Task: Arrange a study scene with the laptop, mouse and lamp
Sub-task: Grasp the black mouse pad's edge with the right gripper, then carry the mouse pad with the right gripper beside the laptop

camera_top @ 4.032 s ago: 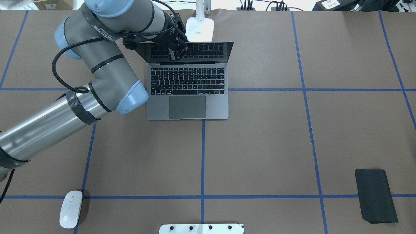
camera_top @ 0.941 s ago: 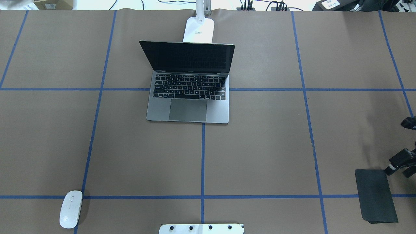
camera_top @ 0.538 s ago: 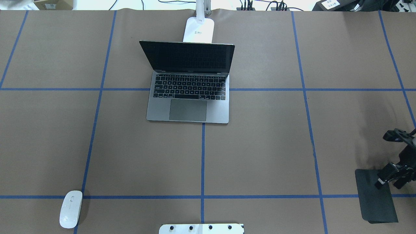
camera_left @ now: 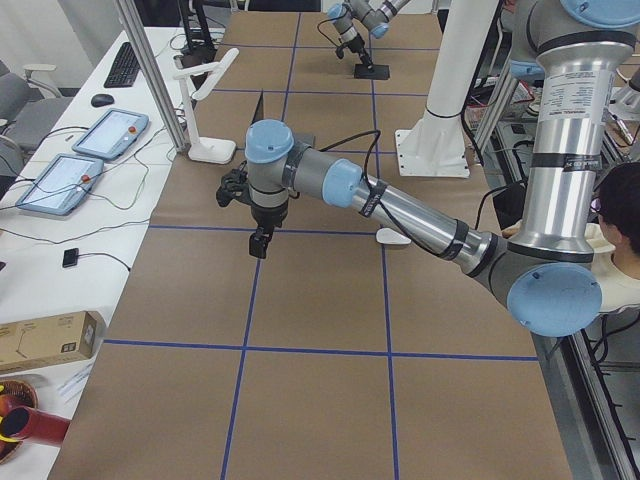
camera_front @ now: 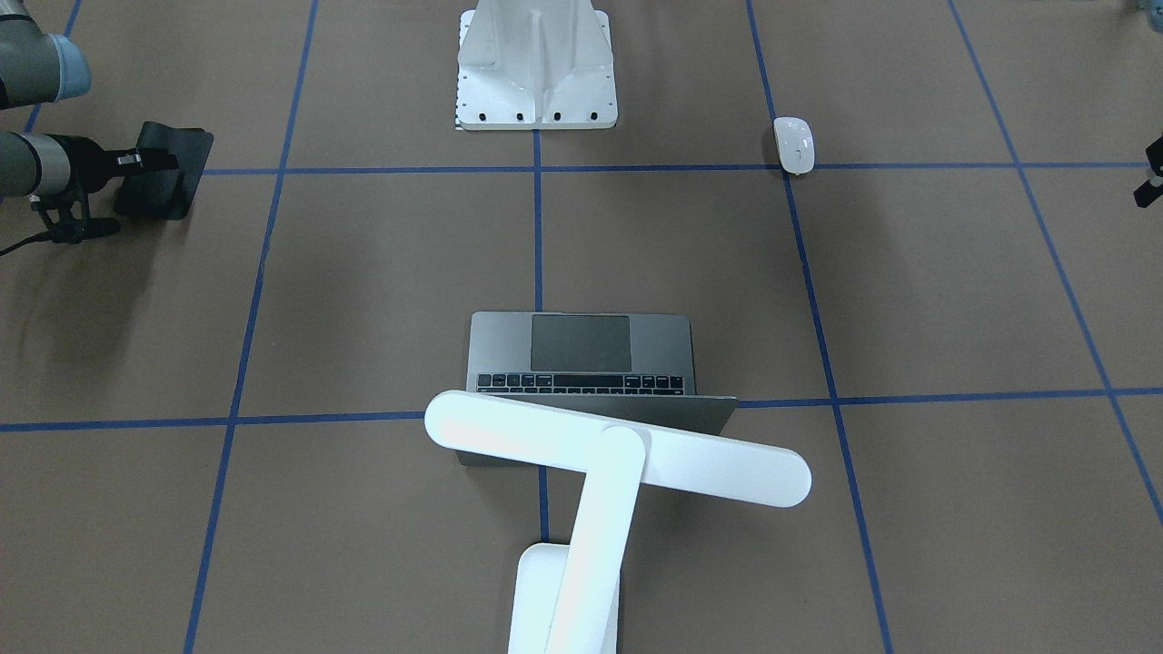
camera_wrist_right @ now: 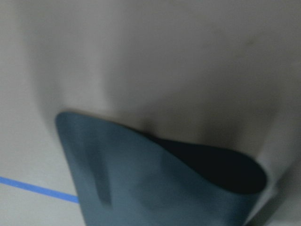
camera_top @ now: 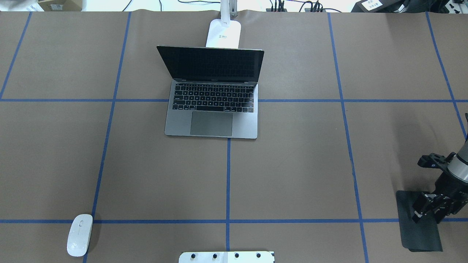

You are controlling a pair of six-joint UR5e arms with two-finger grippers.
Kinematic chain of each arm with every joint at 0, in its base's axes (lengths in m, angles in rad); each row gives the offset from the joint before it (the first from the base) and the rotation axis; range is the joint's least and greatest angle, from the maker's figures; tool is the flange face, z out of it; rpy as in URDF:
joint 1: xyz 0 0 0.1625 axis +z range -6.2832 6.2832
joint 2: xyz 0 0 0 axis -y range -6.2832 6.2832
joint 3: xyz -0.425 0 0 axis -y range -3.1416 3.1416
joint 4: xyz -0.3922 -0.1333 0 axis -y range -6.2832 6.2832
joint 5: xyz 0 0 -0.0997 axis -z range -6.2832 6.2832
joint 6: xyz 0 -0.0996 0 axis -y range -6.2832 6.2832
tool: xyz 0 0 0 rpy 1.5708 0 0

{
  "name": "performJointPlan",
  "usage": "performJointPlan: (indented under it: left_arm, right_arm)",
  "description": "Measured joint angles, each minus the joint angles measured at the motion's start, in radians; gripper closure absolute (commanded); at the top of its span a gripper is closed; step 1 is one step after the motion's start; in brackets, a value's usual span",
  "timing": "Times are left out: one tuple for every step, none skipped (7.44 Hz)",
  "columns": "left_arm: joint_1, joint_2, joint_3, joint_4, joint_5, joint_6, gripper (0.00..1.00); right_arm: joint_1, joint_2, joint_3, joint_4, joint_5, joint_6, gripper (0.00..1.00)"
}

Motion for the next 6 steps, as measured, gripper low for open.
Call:
performJointPlan:
  left_arm:
    - [-0.003,0.0,0.001,0.001,0.0,0.004,0.0]
    - [-0.006,0.0,0.001,0.002,0.0,0.005,0.0]
    - [-0.009,0.0,0.001,0.003,0.0,0.006,0.0]
    - [-0.013,-0.001,0.002,0.004,0.0,0.009,0.0]
    - [-0.02,-0.002,0.005,0.009,0.0,0.025,0.0]
    - [-0.028,-0.003,0.011,0.019,0.001,0.054,0.0]
  right_arm:
    - [-0.002,-0.001,0.009,0.0,-0.003,0.019,1.0]
    - [-0.006,-0.002,0.018,0.0,-0.008,0.027,1.0]
    - [-0.007,-0.002,0.033,0.0,-0.013,0.03,1.0]
    - [0.006,-0.001,0.056,-0.001,-0.016,0.035,1.0]
    - [0.047,0.006,0.087,-0.003,-0.017,0.042,1.0]
    - [0.104,0.03,0.119,-0.007,-0.017,0.054,1.0]
